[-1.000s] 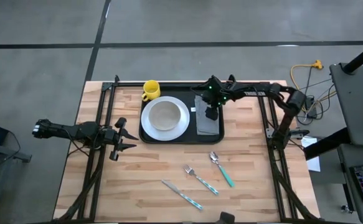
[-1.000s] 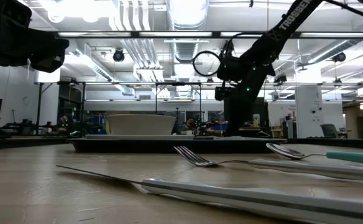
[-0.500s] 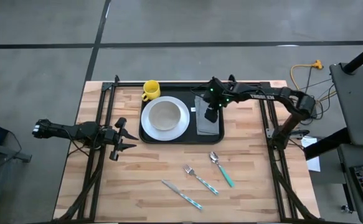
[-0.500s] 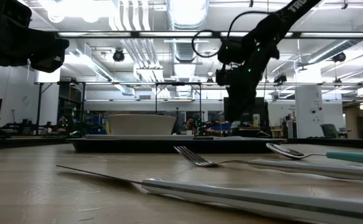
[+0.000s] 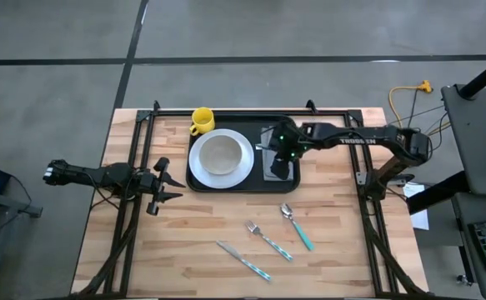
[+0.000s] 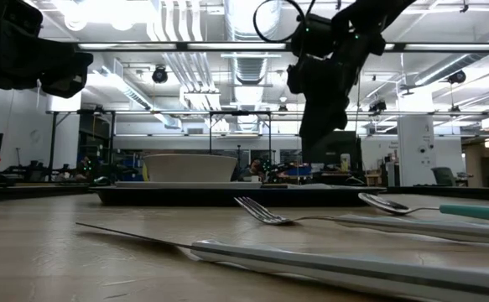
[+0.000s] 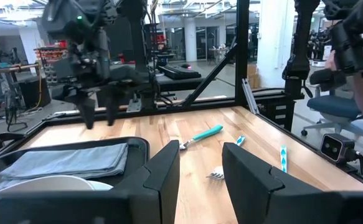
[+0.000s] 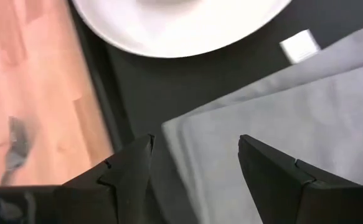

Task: Set up tray
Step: Put the white fork on top of the napkin

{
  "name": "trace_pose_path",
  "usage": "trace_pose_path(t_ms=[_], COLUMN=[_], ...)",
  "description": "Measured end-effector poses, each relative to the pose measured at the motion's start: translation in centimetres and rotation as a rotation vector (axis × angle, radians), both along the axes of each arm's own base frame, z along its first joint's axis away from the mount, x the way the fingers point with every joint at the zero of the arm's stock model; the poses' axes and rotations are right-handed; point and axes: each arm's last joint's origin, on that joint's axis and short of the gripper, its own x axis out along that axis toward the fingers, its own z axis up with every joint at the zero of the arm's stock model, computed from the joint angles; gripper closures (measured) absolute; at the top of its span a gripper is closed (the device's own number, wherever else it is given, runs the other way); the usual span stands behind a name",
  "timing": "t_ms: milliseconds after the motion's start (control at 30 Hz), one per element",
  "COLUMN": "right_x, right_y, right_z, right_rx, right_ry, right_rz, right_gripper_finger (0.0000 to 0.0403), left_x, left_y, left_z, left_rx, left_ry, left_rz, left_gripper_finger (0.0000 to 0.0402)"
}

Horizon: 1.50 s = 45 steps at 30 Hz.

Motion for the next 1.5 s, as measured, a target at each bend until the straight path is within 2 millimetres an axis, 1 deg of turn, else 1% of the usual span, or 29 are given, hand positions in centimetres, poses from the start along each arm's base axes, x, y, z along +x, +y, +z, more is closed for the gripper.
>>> trace_pose_path(t_ms=[167,367,433,567,700,900,1033,1100,1200,1300,1367,1500], right_x=[0.4,0.9,1.2,1.9,2.1,2.0,2.4,3.1,4.0,4.9,5.8,7.2], right_y=[1.6,3.8,4.6,6.7,8.7,10.8,11.9,12.4,12.9,13.5,14.0,15.0], right_z=[0.0,0.0,0.3,1.1,1.4,1.3,0.5,0.3,0.0,-0.1,0.2,0.1], right_rx=[0.041,-0.001,0.011,0.004,0.012,0.032,0.034,0.037,0.037,0.027,0.022,0.009], right_ry=[0.006,0.025,0.021,-0.009,-0.019,-0.023,0.007,0.011,0.08,0.16,0.179,0.238], right_rz=[-0.03,-0.104,-0.126,-0.15,-0.184,-0.232,-0.227,-0.221,-0.232,-0.244,-0.235,-0.215], right_gripper_finger=[0.0177,0.0177,0.0177,0.0177,0.0177,0.0177,0.0177,0.0177,0.0177,0.0177,0.0177,0.0177], left_x=[0.0,0.0,0.0,0.0,0.0,0.0,0.0,0.0,0.0,0.0,0.0,0.0], left_y=[0.0,0.0,0.0,0.0,0.0,0.0,0.0,0.0,0.0,0.0,0.0,0.0], left_z=[0.0,0.0,0.0,0.0,0.0,0.0,0.0,0.0,0.0,0.0,-0.1,-0.1], left_rx=[0.0,0.0,0.0,0.0,0.0,0.0,0.0,0.0,0.0,0.0,0.001,0.002], left_ry=[0.0,0.0,0.0,0.0,0.0,0.0,0.0,0.0,0.0,0.001,0.006,0.011], left_rz=[0.001,0.0,0.0,0.001,0.0,0.0,0.001,0.001,0.0,0.0,0.0,0.001], left_gripper_finger=[0.0299,0.0299,0.0299,0.0299,0.0299,0.0299,0.0299,0.0299,0.0299,0.0299,0.0299,0.0299])
